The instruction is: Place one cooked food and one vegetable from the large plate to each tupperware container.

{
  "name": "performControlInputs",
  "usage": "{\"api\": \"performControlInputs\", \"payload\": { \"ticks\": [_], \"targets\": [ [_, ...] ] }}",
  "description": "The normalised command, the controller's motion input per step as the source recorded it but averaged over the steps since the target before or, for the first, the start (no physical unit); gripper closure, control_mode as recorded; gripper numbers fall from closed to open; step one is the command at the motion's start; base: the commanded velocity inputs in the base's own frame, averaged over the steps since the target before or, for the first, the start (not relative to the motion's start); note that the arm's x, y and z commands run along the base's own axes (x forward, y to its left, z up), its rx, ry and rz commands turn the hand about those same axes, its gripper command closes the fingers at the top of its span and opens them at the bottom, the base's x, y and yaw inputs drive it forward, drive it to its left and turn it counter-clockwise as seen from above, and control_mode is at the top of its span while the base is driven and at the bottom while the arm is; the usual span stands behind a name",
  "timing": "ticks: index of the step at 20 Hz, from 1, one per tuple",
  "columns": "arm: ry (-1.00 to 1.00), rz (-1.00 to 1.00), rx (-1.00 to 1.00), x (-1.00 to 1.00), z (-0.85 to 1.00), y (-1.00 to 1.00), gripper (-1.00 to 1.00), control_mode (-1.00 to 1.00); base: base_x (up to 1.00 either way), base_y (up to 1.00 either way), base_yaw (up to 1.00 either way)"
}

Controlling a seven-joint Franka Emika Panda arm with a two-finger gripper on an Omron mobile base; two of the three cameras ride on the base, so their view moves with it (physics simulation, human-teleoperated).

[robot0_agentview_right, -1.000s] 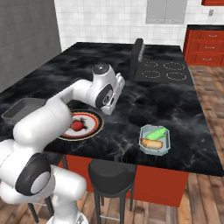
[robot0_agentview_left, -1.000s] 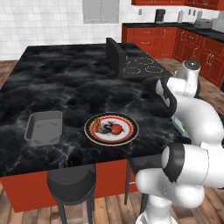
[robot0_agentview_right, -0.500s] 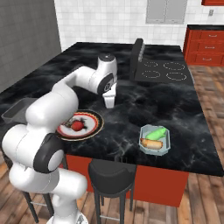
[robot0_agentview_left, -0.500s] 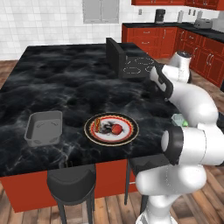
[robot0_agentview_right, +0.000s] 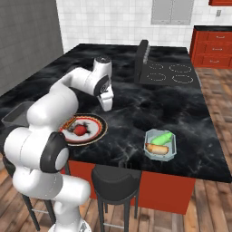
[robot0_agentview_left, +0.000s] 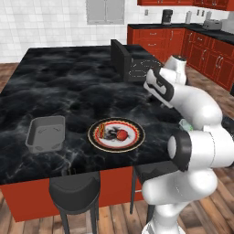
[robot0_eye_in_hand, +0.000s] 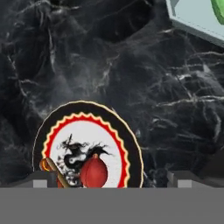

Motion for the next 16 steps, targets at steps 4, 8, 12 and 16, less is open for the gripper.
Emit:
{"api": "performControlInputs", "payload": {
  "ticks": [4,8,12,16],
  "targets": [
    [0.01,0.16,-0.14,0.03,-0.34,0.97,-1.0,-1.0,0.0,0.0,0.0],
    [0.0,0.15,-0.17,0.01,-0.46,0.68,-1.0,-1.0,0.0,0.0,0.0],
    [0.03,0.09,-0.18,0.05,-0.61,0.12,-1.0,-1.0,0.0,0.0,0.0],
    [0.0,0.06,-0.14,0.08,-0.54,0.03,-1.0,-1.0,0.0,0.0,0.0]
  ]
}}
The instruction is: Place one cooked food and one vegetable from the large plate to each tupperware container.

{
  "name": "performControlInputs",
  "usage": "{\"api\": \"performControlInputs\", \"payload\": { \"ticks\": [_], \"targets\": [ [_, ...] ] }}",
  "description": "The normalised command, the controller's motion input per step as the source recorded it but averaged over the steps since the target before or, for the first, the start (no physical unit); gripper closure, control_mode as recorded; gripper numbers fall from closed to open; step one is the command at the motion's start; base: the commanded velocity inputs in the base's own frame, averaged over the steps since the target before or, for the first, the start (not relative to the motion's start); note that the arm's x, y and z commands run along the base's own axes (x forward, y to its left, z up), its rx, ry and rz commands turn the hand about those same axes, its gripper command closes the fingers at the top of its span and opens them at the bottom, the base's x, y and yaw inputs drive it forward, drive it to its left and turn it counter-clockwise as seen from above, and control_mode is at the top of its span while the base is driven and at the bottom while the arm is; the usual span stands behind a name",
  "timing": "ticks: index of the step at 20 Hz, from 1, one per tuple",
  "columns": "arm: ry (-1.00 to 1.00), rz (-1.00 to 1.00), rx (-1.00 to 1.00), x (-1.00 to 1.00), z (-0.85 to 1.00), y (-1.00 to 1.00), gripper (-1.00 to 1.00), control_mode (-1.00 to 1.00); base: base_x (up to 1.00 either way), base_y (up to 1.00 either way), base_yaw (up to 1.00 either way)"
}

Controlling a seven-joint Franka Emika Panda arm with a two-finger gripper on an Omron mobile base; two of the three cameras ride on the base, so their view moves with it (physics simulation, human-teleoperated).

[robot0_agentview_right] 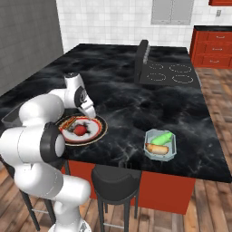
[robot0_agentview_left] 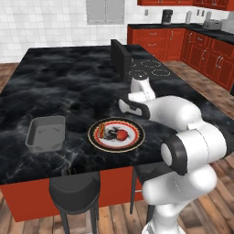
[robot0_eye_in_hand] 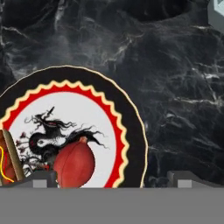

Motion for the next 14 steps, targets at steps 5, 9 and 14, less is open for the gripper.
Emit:
{"api": "performControlInputs", "payload": {
  "ticks": [5,9,14],
  "targets": [
    [-0.05,0.03,-0.04,0.01,-0.37,0.2,-1.0,-1.0,0.0,0.0,0.0],
    [-0.04,0.01,0.0,0.0,-0.28,0.34,-1.0,-1.0,0.0,0.0,0.0],
    [-0.02,0.01,-0.01,0.04,-0.37,0.25,-1.0,-1.0,0.0,0.0,0.0]
  ]
}}
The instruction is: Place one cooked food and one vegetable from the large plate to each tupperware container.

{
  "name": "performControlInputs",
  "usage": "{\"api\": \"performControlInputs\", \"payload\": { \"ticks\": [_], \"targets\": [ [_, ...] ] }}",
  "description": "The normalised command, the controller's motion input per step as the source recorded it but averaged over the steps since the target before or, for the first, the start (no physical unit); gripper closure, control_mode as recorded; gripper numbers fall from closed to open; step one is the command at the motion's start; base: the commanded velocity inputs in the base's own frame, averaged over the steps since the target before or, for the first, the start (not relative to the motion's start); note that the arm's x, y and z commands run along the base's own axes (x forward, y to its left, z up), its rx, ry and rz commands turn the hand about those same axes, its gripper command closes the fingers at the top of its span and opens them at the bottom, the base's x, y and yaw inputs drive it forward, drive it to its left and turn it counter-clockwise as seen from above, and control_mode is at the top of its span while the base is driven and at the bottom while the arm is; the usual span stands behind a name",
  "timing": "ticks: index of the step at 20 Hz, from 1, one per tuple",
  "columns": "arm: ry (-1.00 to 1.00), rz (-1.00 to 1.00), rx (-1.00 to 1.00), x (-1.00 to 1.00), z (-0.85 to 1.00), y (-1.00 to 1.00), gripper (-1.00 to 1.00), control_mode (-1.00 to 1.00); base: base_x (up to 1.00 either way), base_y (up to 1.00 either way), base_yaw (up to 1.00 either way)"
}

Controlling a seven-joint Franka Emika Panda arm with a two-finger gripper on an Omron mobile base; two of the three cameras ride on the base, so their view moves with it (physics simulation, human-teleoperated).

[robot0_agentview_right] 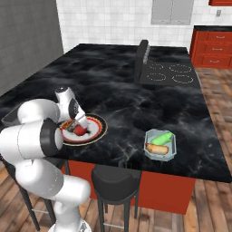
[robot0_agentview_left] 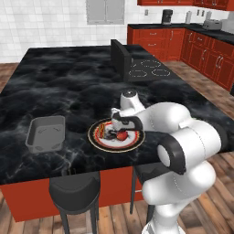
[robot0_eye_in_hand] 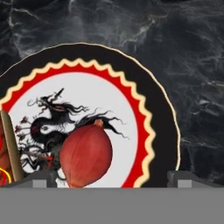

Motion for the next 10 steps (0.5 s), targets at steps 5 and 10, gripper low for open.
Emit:
{"api": "performControlInputs", "payload": {
  "ticks": [5,10],
  "targets": [
    [-0.03,0.01,-0.01,0.06,-0.38,0.1,-1.0,-1.0,0.0,0.0,0.0],
    [0.0,0.02,-0.01,0.09,-0.39,0.0,-1.0,-1.0,0.0,0.0,0.0]
  ]
}}
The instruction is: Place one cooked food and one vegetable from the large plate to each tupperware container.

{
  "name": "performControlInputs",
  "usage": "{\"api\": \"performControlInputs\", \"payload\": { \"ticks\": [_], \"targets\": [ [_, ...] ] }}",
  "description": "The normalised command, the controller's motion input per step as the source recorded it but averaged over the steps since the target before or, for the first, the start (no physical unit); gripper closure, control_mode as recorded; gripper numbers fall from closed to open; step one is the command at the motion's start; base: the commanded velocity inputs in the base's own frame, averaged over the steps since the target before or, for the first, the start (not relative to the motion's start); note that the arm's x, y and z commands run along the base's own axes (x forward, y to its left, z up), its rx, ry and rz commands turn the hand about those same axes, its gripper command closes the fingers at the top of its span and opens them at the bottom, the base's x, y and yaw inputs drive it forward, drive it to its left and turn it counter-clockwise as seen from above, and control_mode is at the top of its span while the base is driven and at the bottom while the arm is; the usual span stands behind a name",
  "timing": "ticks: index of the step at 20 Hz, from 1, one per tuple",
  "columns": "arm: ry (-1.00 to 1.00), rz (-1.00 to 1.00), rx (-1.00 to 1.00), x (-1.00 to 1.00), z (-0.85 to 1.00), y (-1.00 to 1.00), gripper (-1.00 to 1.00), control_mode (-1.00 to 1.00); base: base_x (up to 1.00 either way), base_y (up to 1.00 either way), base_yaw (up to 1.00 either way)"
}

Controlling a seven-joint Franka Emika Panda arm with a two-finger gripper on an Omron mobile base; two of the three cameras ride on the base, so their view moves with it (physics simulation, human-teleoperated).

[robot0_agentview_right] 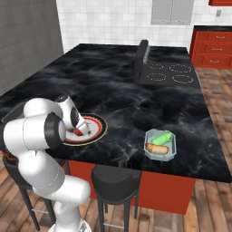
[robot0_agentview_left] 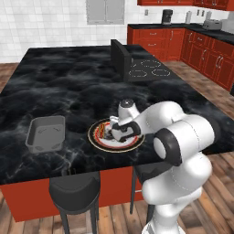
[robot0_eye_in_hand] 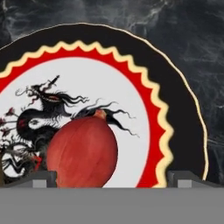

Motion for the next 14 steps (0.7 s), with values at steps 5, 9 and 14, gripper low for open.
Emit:
{"api": "performControlInputs", "payload": {
  "ticks": [5,9,14],
  "targets": [
    [-0.02,0.02,0.0,0.08,-0.29,0.06,-1.0,-1.0,0.0,0.0,0.0],
    [-0.03,0.02,0.0,0.25,-0.17,0.2,-1.0,-1.0,0.0,0.0,0.0],
    [-0.08,0.02,0.0,0.17,-0.18,0.15,-1.0,-1.0,0.0,0.0,0.0]
  ]
}}
